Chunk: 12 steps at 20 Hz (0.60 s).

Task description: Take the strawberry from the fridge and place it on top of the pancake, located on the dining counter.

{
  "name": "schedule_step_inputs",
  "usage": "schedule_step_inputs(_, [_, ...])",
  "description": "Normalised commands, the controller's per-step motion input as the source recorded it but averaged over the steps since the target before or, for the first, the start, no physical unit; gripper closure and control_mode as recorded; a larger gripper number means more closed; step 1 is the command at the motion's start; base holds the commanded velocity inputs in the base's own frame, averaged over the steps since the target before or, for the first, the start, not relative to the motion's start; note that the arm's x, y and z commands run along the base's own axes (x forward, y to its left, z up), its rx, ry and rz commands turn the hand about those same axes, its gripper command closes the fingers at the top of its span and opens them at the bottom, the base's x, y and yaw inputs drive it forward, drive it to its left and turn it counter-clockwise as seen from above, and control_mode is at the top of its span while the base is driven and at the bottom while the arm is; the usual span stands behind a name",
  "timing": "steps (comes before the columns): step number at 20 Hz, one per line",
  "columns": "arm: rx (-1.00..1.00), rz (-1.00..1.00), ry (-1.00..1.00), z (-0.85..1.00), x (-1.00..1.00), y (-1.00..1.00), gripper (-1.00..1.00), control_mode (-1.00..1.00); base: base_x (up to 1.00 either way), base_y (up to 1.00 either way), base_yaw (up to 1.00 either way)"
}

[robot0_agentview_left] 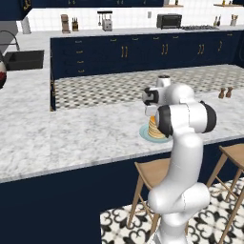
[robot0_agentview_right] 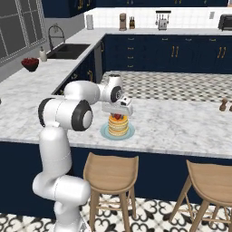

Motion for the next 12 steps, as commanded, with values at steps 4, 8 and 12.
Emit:
schedule_step_inputs(4, [0.0, 0.0, 0.0, -0.12, 0.0, -0.01, -1.0, -1.0, 0.0, 0.0, 0.0])
schedule_step_inputs(8, [0.0, 0.0, 0.0, -0.02, 0.0, 0.0, -1.0, -1.0, 0.0, 0.0, 0.0])
schedule_step_inputs(12, [0.0, 0.0, -0.03, 0.0, -0.05, 0.0, -1.0, -1.0, 0.0, 0.0, 0.0])
